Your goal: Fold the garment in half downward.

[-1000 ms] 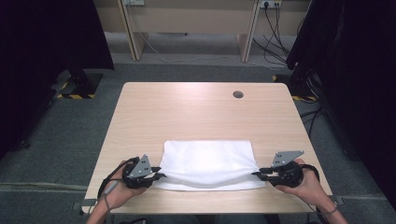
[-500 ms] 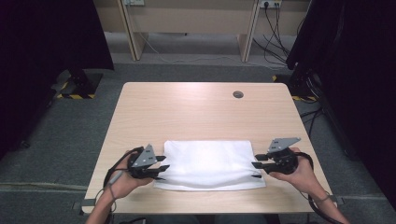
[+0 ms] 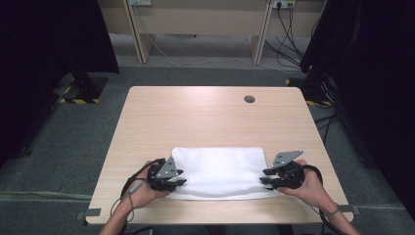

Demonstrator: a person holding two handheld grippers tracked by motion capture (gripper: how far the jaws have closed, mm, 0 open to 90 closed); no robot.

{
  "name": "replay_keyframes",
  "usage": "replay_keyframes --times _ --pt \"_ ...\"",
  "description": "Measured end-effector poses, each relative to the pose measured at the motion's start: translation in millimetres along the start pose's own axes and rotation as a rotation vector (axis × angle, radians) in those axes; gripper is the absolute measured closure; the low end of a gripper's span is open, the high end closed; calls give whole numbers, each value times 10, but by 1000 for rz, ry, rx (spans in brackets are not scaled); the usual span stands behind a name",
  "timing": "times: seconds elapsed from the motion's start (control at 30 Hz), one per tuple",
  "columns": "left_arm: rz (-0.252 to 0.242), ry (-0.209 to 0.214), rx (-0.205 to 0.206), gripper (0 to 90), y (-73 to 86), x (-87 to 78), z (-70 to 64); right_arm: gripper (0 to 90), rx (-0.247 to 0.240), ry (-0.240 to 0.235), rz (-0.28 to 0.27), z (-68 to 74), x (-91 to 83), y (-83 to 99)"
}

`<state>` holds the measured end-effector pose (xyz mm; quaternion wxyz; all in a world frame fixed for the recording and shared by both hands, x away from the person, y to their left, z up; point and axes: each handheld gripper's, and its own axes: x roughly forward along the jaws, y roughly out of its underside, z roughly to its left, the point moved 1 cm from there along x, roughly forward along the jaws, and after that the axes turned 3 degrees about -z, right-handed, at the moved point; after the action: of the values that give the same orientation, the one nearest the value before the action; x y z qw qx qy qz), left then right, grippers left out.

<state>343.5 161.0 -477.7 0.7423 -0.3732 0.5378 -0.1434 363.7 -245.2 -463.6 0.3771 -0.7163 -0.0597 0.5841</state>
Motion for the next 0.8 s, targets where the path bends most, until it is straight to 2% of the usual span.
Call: replay_keyframes --times 0.2,0.23,0.3,0.37,0.4,0.47,0.5,0.57,0.6,0.67,0.7,0.77,0.8 --pt "-1 -6 -7 642 7 5 -14 628 -6 9 0 14 -10 -15" --pt "-1 -6 -7 642 7 5 -14 628 -10 6 -18 46 -31 -59" --pt "1 -10 -7 640 4 8 -16 625 -10 6 -18 46 -31 -59" --pt "-1 -11 -10 640 6 11 -10 622 -21 2 -10 78 -7 -82" --pt "-1 -11 -10 640 6 11 -10 622 -25 2 11 88 49 -65" --pt "-3 -12 -14 639 9 17 10 619 -25 2 11 88 49 -65" --pt "-3 -12 -14 639 9 17 10 619 -3 -3 0 64 76 -46" --pt "-9 -17 -24 639 9 33 43 614 -3 -3 0 64 76 -46" --pt "-10 -29 -30 639 -3 57 101 613 6 1 -2 34 84 -51" --pt "-10 -29 -30 636 -3 57 101 613 18 8 -4 -23 104 -74" --pt "-3 -40 -26 636 -27 85 165 611 18 8 -4 -23 104 -74" --pt "-3 -40 -26 635 -27 85 165 611 25 18 -3 -73 127 -104" --pt "-4 -49 -30 635 -41 113 217 609 25 18 -3 -73 127 -104"
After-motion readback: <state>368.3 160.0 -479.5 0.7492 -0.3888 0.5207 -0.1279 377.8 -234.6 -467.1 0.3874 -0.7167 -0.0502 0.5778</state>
